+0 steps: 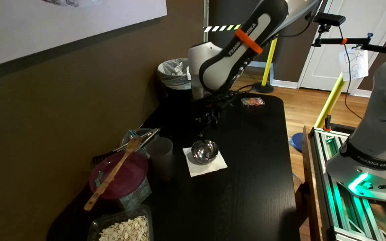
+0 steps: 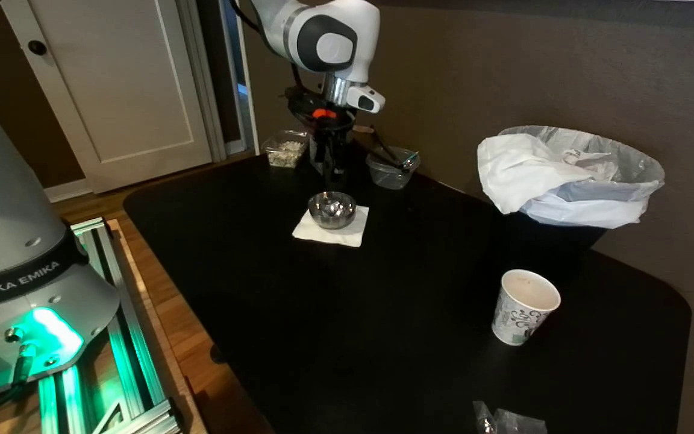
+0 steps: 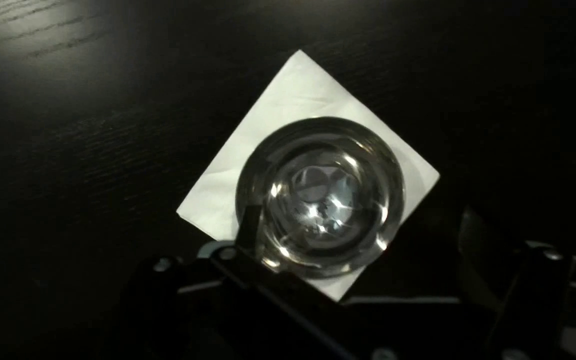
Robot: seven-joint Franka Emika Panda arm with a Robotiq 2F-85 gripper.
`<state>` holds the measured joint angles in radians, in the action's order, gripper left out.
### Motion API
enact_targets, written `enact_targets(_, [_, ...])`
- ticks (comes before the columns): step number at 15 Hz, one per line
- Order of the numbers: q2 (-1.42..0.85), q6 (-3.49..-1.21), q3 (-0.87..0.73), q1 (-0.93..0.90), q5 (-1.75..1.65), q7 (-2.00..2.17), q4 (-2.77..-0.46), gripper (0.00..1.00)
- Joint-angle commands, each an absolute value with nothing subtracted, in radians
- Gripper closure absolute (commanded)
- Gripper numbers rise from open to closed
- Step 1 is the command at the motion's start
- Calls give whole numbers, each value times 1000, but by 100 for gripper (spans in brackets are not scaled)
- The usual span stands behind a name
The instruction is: Pull the silver bowl to the back and place the Serviette under it
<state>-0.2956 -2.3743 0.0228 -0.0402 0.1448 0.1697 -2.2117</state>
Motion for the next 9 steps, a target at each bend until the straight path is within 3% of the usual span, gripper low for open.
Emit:
enact_targets(1, [-138, -2359, 20, -27, 243, 265, -2283, 0])
enact_targets(4, [-36, -2413, -9, -20, 245, 371, -2354, 0])
enact_targets(5, [-119, -2370, 4, -25, 225, 317, -2267, 0])
enact_targets(9, [-102, -2369, 3, -22, 224, 321, -2274, 0])
